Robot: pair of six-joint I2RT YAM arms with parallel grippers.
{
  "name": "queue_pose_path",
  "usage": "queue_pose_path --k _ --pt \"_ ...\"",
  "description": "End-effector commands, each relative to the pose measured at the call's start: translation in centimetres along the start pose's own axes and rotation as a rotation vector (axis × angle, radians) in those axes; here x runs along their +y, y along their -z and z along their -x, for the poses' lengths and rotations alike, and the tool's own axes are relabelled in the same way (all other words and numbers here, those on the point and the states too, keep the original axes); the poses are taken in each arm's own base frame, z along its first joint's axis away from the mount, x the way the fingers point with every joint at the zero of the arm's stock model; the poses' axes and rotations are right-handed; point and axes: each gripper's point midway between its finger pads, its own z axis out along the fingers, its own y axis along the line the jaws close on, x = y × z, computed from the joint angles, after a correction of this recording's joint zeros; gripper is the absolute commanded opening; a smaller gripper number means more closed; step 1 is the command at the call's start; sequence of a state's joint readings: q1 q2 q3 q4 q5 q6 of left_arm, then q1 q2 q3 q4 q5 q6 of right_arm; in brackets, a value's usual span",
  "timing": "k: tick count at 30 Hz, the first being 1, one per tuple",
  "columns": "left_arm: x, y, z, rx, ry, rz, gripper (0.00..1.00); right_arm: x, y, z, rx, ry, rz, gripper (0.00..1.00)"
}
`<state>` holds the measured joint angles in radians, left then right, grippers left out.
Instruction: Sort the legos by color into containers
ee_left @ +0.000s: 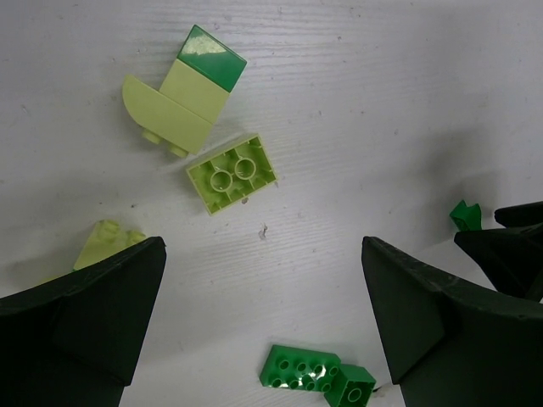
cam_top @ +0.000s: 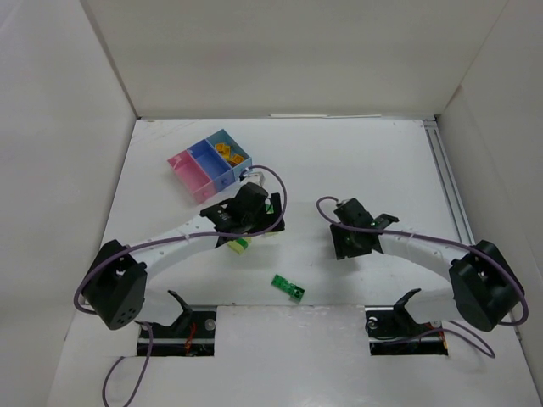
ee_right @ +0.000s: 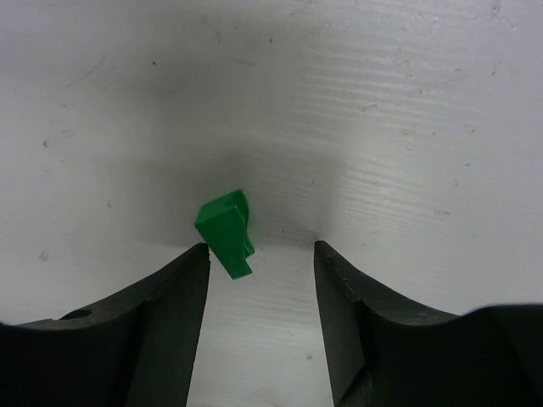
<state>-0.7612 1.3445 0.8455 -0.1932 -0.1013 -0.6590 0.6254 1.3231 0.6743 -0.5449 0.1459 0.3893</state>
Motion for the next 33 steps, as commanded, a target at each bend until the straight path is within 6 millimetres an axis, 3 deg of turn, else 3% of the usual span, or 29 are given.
queue_pose_path --k 1,3,8,14,16,20,21,22,25,27,28,31,33 --pt "-0.7 0.5 1.6 -0.049 0.007 0.014 1.00 1.0 -0.2 2.1 -0.072 -0.020 0.049 0.57" --pt "-0.8 0.5 1.3 -0.039 -0.001 0.015 1.00 0.8 -0.4 2.3 -0.073 -0.016 0.045 0.57" --pt "-0.6 0.1 0.9 -0.026 -0.005 0.027 1.00 1.6 -0.7 3.1 -0.089 0.011 0.086 0.46" --pt "-0.4 -0.4 0.4 -0.003 -0.009 0.054 1.00 1.9 -1.2 2.6 -0.068 0.023 0.099 0.23" --pt "-0.6 -0.5 0.3 0.000 -0.018 0.061 1.00 2.0 -0.6 3.1 -0.097 0.020 0.110 0.16" --pt "-2.2 -0.4 0.4 0.001 -0.031 0.001 1.00 3.6 1.7 4.9 -0.206 0.096 0.230 0.03" --pt "-2.9 -0.1 0.7 -0.005 -0.026 -0.032 1.00 4.6 3.5 6.8 -0.314 0.153 0.295 0.03" --pt "-3.9 0.6 0.7 0.000 -0.034 -0.097 1.00 6.2 4.6 6.8 -0.343 0.205 0.397 0.03" --pt "-6.6 2.1 1.8 -0.044 -0.044 -0.246 1.00 8.0 9.1 9.2 -0.547 0.338 0.533 0.03" --pt "-8.6 4.0 2.4 -0.068 -0.058 -0.373 1.00 9.2 11.6 9.5 -0.625 0.405 0.622 0.03" --pt "-9.1 4.5 2.7 -0.078 -0.059 -0.399 1.00 9.6 13.7 10.0 -0.717 0.482 0.652 0.03" --pt "-9.7 5.5 2.6 -0.069 -0.064 -0.444 1.00 10.6 17.3 10.2 -0.846 0.595 0.717 0.03" --pt "-10.2 6.1 2.7 -0.071 -0.068 -0.478 1.00 10.7 18.3 10.4 -0.886 0.615 0.727 0.05"
